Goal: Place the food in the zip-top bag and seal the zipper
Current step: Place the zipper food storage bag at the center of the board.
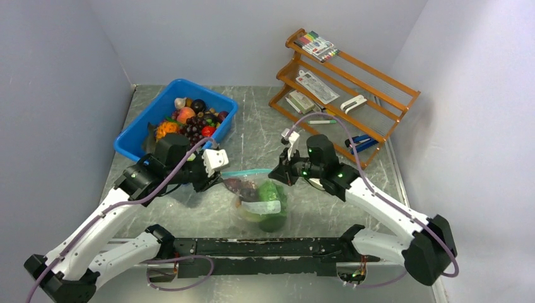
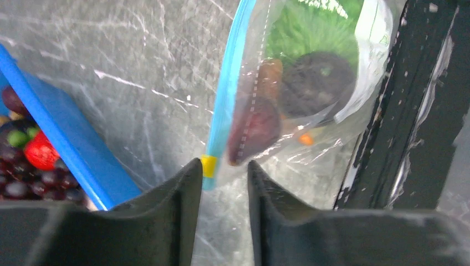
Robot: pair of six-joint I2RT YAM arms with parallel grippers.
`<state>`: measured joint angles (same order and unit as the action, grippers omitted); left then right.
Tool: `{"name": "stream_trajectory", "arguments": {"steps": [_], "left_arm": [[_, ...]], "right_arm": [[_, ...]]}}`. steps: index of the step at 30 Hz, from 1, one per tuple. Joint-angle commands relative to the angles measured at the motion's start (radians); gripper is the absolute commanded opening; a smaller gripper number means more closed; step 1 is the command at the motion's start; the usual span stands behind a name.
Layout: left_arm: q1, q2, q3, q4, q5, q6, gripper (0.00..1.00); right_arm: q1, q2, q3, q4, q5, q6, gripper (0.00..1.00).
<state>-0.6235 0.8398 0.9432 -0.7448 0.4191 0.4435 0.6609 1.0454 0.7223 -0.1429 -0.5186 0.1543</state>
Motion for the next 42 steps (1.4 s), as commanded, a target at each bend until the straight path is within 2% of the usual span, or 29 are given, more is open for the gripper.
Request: {"name": "stream_trajectory", "arguments": {"steps": [1, 4, 7, 10, 11, 18, 22, 27, 32, 37, 40, 42], "left_arm": [[0.003, 0.018, 0.064, 0.081, -0.103, -0.072, 0.48], [0.004, 0.019, 0.098, 0.078, -0.132, -0.108, 0.64], [0.003, -0.005, 0.115, 0.079, -0.164, -0.141, 0.72], [0.003, -0.052, 0.098, 0.117, -0.182, -0.168, 0.94], [0.002, -0.068, 0.087, 0.133, -0.185, -0.175, 0.99], [0.004, -0.146, 0.018, 0.17, -0.208, -0.242, 1.0], [0.002, -0.168, -0.003, 0.19, -0.271, -0.366, 1.0], [0.003, -0.176, 0.013, 0.17, -0.338, -0.417, 1.0], [0.003, -0.202, 0.018, 0.168, -0.401, -0.471, 1.0], [0.002, -0.2, 0.022, 0.128, -0.401, -0.515, 1.0], [0.003, -0.192, 0.012, 0.126, -0.47, -0.581, 1.0], [0.003, -0.184, 0.013, 0.121, -0.527, -0.633, 1.0]], "right_arm": [[-0.032, 0.072, 0.037, 0.105, 0.036, -0.051, 0.0], [-0.05, 0.115, 0.042, 0.15, 0.072, -0.055, 0.0], [-0.073, 0.157, 0.039, 0.202, 0.108, -0.058, 0.0], [-0.097, 0.205, 0.044, 0.247, 0.124, -0.059, 0.0], [-0.101, 0.225, 0.049, 0.259, 0.123, -0.061, 0.0], [-0.133, 0.341, 0.105, 0.329, 0.166, -0.093, 0.0], [-0.151, 0.405, 0.174, 0.297, 0.176, -0.106, 0.0], [-0.153, 0.431, 0.224, 0.282, 0.211, -0.088, 0.01], [-0.153, 0.413, 0.252, 0.226, 0.236, -0.07, 0.22], [-0.153, 0.347, 0.273, 0.12, 0.271, -0.041, 0.54], [-0.153, 0.273, 0.272, 0.085, 0.296, -0.011, 0.8], [-0.152, 0.216, 0.262, 0.07, 0.312, 0.013, 0.93]]}}
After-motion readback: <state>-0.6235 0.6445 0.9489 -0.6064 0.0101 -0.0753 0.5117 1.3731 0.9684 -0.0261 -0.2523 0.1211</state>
